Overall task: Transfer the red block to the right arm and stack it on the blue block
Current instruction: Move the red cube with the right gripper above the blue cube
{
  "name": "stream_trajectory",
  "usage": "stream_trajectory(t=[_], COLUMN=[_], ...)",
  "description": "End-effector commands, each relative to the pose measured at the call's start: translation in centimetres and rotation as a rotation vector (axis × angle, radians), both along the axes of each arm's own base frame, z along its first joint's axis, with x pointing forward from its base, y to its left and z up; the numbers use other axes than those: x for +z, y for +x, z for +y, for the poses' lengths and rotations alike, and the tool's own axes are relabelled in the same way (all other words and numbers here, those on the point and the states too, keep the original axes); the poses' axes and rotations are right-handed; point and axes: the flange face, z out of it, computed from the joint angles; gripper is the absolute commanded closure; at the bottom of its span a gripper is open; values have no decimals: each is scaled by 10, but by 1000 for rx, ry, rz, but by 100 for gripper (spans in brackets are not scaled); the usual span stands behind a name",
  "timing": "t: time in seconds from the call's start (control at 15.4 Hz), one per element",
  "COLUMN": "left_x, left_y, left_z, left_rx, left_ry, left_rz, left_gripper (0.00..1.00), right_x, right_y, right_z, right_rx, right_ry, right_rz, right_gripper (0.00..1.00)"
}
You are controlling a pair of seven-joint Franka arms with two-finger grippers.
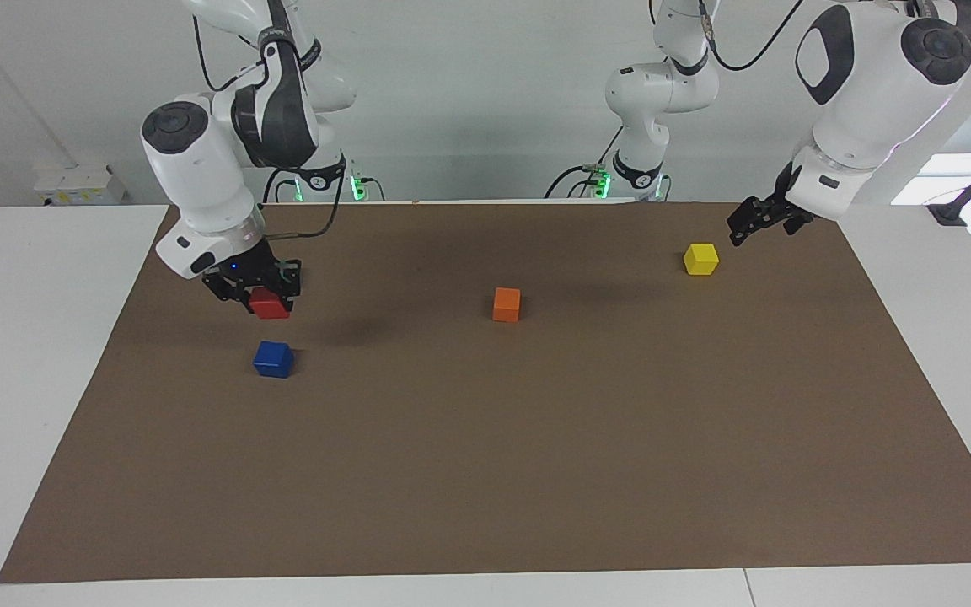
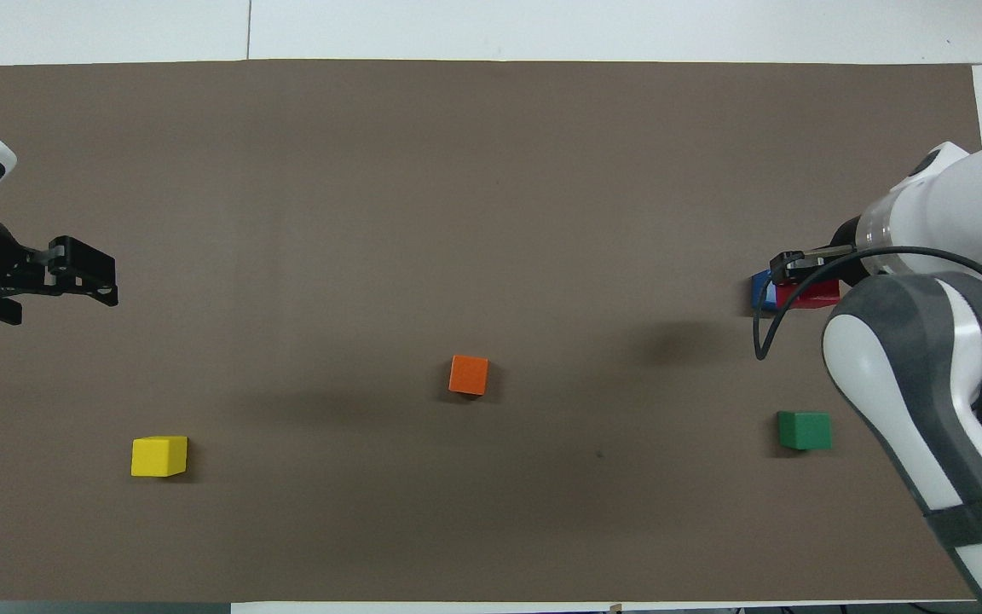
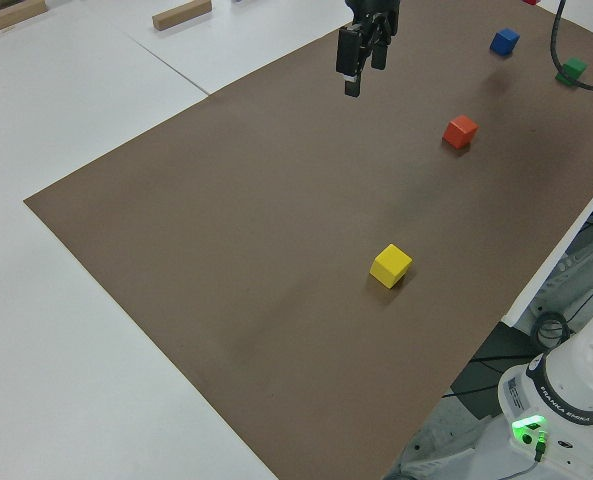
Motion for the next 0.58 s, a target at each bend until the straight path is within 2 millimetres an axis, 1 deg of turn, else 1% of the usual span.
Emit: stream_trajectory(t=[0.0,0.13,0.26,0.32,0.39,0.52], left_x=[0,4,2,3,4,6], left_y=[-8,-5,-8,-7,-5,-1], left_z=[-1,-7,-7,-7,-7,-7], left_rx=[-24,-29,-35,-34,-32,-30], left_ry=[22,22,21,21,19,17], left_rz=[-50,-64,-51,-59,-67,-94], left_gripper=[0,0,0,0,0,0], right_x=[-32,-39,-51,-59,-71,-83], right_y=[-5,-4,-2,-3,-5,-5], right_z=[-20,-21,-22,-22,-23,-30], right_rx=[-69,-140,-140,-137,-128,-129], right_ry=[-21,-23,-34,-31,-31,-31], right_rz=[-28,-21,-19,-33,-51,-76], right_gripper=[100,100,100,100,100,100])
